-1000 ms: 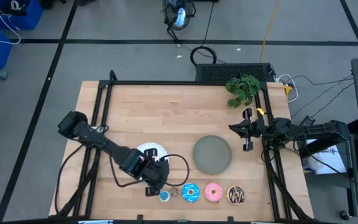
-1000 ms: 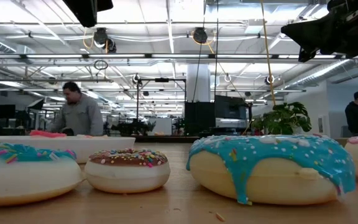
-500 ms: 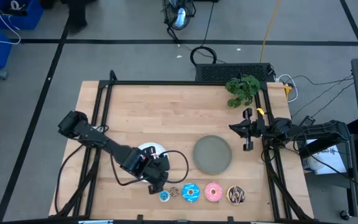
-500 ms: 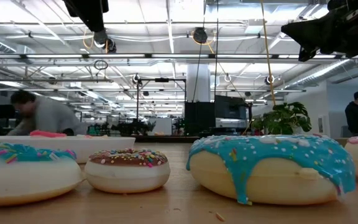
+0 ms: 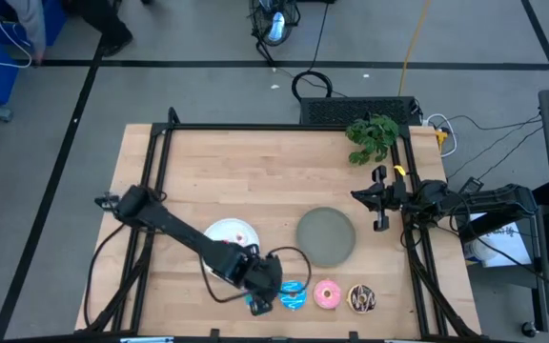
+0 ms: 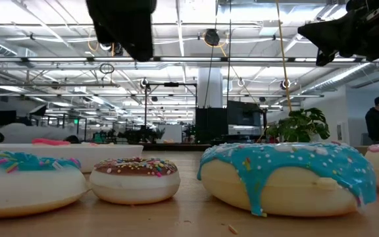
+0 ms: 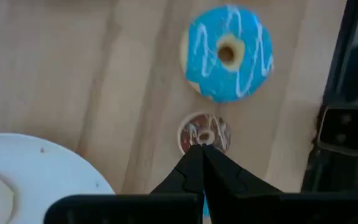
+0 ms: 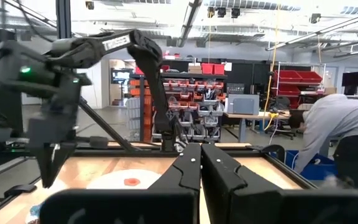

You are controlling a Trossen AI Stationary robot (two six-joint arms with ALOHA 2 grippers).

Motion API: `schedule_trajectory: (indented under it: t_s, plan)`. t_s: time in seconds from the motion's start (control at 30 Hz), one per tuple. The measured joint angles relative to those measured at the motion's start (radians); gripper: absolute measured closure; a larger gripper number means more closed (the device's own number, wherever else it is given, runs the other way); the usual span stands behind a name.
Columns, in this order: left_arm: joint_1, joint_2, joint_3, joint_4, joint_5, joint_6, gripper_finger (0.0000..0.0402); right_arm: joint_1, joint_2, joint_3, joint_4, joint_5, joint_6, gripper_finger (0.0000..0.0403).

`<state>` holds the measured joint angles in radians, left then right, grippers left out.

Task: Pick & Place donuts
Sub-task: Put the small blue donut on the white plate

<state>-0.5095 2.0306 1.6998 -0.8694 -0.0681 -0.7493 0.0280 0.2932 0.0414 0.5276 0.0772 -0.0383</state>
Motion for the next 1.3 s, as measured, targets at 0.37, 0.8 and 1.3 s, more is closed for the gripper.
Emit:
schedule_trajectory:
  t_s: [0.37, 0.8, 1.3]
  plan:
    - [-0.093, 0.053, 0.088, -0.139, -0.103, -0.021, 0.0354, 0.000, 0.000, 0.000, -0.001, -0.002, -0.001, 0.0403]
    - [-0.141, 0.053, 0.088, -0.106, -0.064, -0.154, 0.0306, 0.000, 0.000, 0.000, 0.032, -0.001, -0.027, 0.0403]
    - [-0.153, 0.131, 0.087, -0.027, -0.037, 0.031, 0.0103, 0.000, 0.000, 0.000, 0.052, 0.000, -0.038, 0.0403]
